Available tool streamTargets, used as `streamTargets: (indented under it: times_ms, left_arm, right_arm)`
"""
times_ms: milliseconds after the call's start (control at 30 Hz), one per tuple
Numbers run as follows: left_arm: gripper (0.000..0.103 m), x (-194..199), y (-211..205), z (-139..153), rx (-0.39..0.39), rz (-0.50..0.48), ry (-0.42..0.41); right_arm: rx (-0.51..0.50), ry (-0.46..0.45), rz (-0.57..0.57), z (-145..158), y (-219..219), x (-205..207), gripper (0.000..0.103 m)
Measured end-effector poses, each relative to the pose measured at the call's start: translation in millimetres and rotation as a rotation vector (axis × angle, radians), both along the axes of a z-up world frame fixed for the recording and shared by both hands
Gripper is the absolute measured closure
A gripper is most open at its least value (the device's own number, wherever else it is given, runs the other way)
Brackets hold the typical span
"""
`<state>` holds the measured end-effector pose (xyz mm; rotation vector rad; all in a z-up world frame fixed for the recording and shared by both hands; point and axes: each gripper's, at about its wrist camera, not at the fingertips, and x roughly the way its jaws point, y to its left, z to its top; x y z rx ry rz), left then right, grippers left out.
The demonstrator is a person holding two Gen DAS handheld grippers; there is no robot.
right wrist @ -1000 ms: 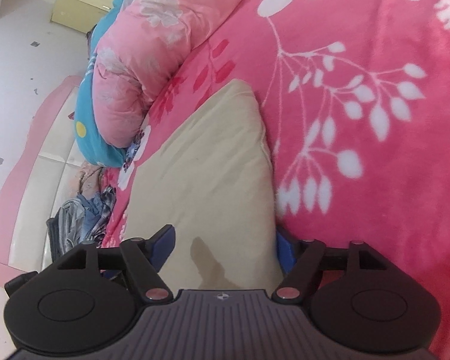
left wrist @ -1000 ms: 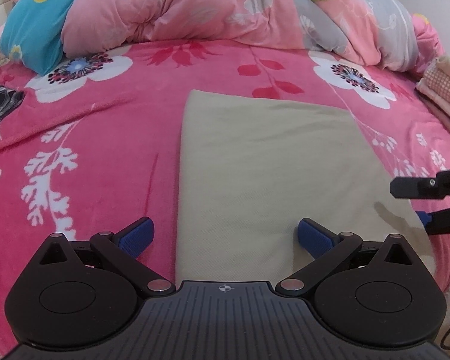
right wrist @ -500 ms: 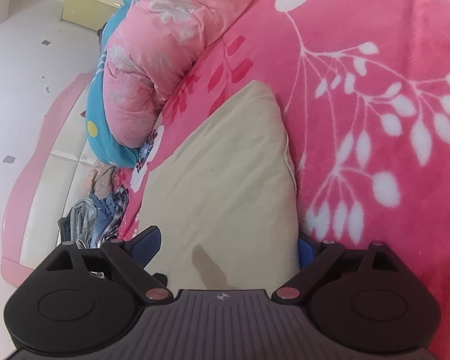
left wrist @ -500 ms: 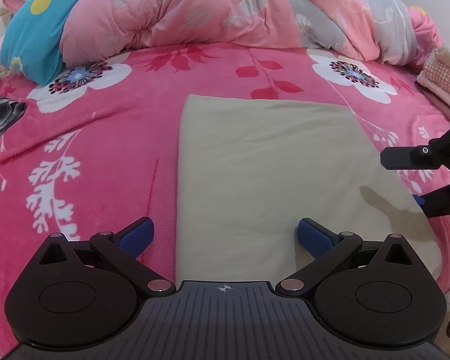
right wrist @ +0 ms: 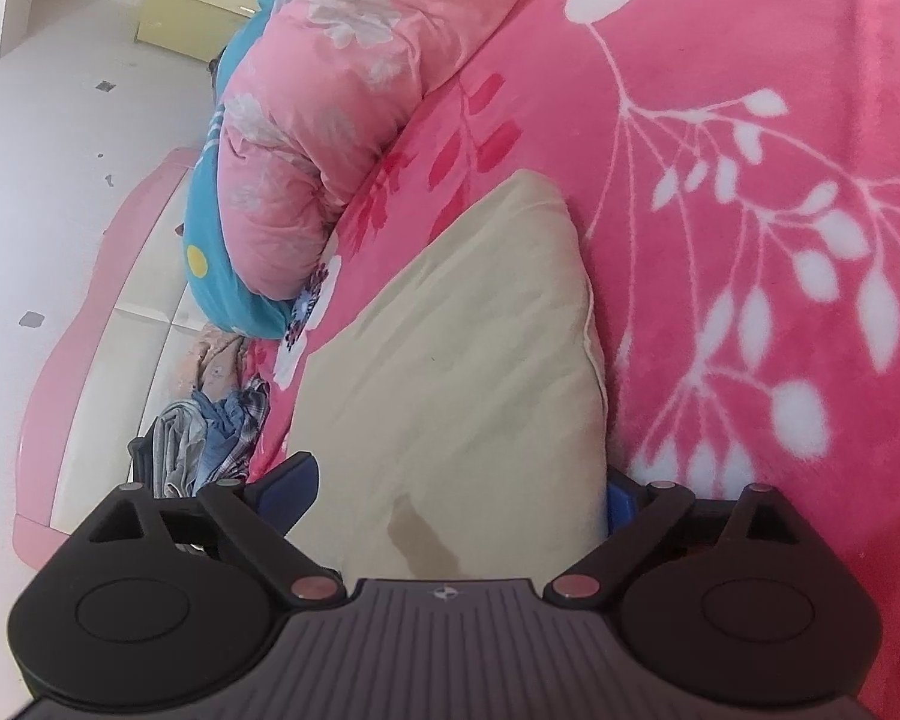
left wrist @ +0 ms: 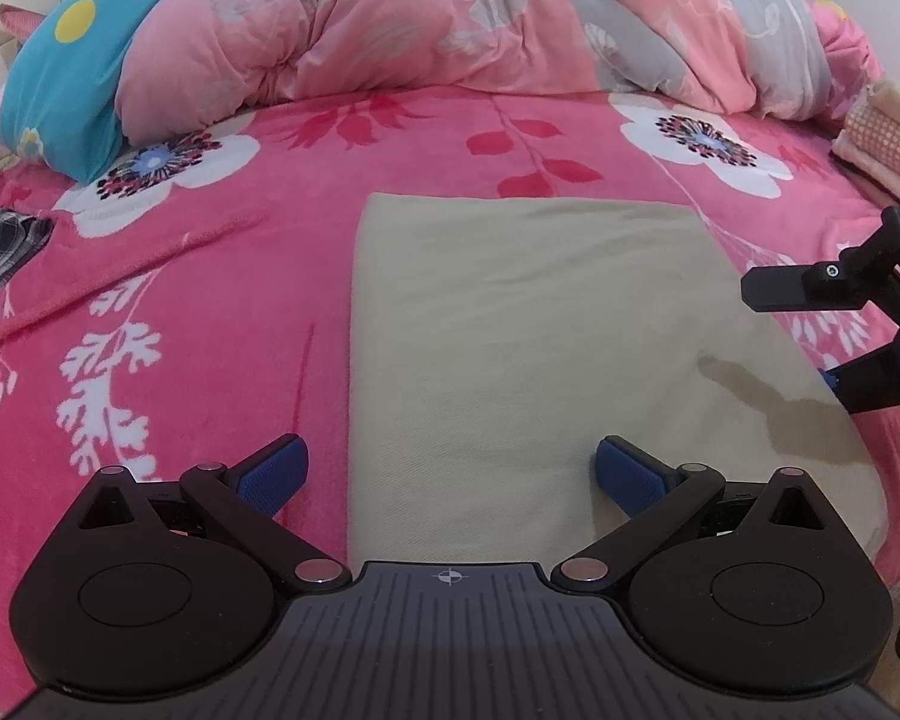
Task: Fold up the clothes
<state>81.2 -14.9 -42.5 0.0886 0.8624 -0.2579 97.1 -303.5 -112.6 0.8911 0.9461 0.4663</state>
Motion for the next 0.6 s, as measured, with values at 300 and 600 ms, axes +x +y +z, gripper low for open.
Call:
streamTargets:
  times_ms: [300,600]
  left_arm:
    - [0.000,-0.3,-4.1,1.7,0.023,-0.009,-0.002]
    - [0.000,-1.3,-8.2,3.2,0.048,-0.015,-0.010]
  right_arm:
    - [-0.003,-0.025,0.017,0.8,2.2,0.0,0.003]
    - [0.003,-0.037,0.024,-0.4,0.7,-1.3,0.003]
